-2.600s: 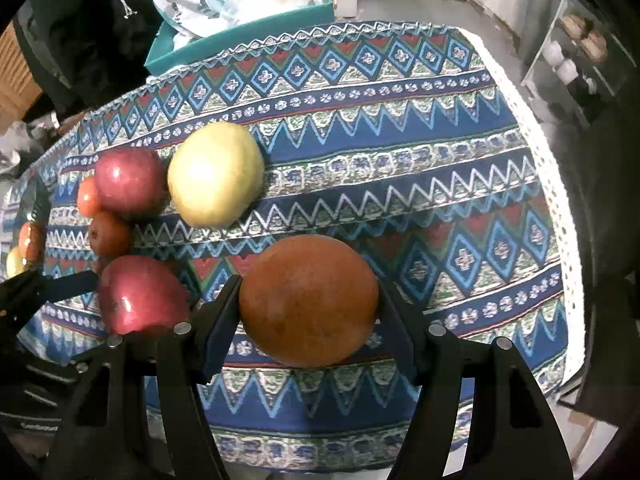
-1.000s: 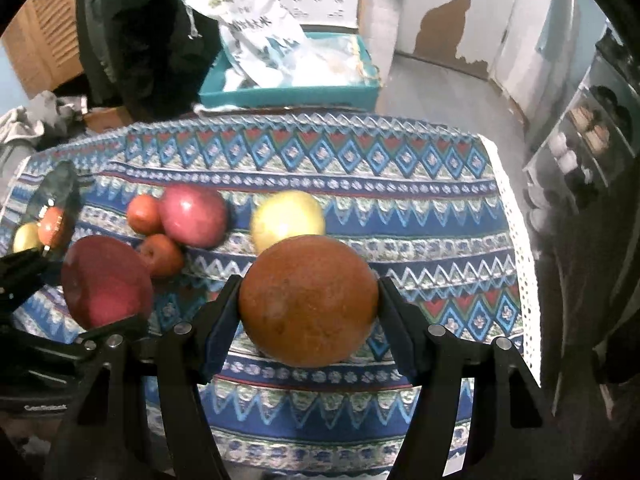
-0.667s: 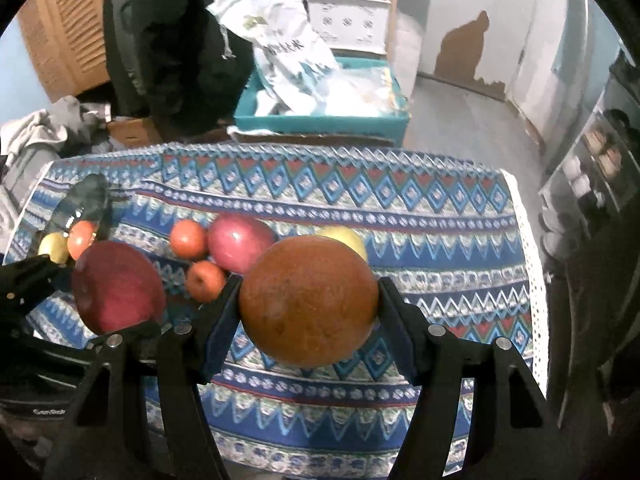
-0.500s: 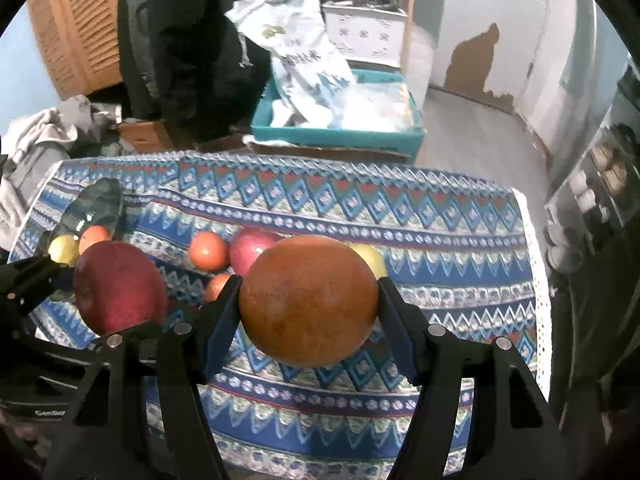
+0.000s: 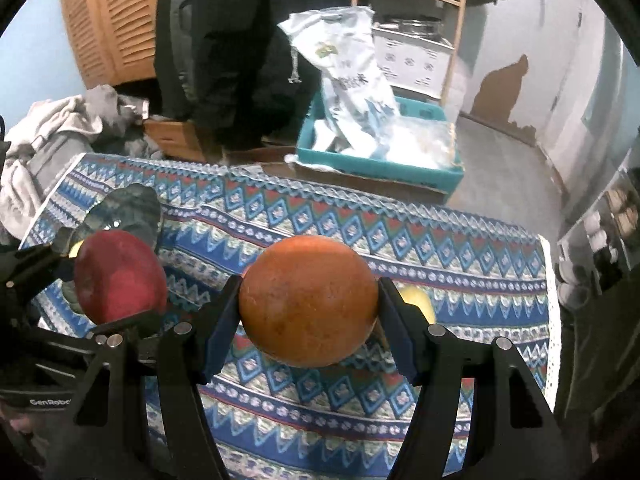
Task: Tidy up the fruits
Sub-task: 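Lift the red apple with left tool while right tool lifts the dark orange toward the bowl, then lower and release the red apple into the bowl with left tool while right tool releases the dark orange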
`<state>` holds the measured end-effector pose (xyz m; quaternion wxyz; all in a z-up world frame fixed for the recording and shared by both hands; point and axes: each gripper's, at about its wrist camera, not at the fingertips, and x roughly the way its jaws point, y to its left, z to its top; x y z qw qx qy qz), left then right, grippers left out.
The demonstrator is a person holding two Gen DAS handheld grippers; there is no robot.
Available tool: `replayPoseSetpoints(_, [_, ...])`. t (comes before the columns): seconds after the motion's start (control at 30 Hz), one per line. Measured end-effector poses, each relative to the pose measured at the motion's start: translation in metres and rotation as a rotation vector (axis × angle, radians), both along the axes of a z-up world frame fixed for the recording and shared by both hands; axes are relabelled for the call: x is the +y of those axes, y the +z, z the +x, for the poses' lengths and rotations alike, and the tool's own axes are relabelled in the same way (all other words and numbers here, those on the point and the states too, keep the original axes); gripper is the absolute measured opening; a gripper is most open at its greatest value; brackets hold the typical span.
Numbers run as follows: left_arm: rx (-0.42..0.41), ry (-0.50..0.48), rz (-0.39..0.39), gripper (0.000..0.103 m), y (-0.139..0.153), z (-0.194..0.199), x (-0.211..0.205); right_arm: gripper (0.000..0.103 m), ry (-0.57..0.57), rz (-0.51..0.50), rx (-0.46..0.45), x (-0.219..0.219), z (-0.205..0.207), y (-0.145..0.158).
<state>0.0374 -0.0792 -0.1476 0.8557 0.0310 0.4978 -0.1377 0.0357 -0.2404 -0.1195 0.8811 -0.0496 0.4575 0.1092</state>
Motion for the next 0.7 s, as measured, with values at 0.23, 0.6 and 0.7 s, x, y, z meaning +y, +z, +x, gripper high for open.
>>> replayPoseSetpoints(0.23, [-0.010,0.062,-0.017,0.076,0.003,0.004,0.034,0.066,0.048,0.023,-0.003,0.033,0.012,0.005])
replayPoseSetpoints(0.6, [-0.027,0.158,-0.007,0.076,0.001,0.013,0.089,0.066,0.119,0.030,0.014,0.087,0.037,-0.005])
replayPoseSetpoints(0.7, [-0.022,0.185,-0.010,0.076,-0.002,0.017,0.106,0.066,0.141,0.035,0.022,0.103,0.045,-0.008])
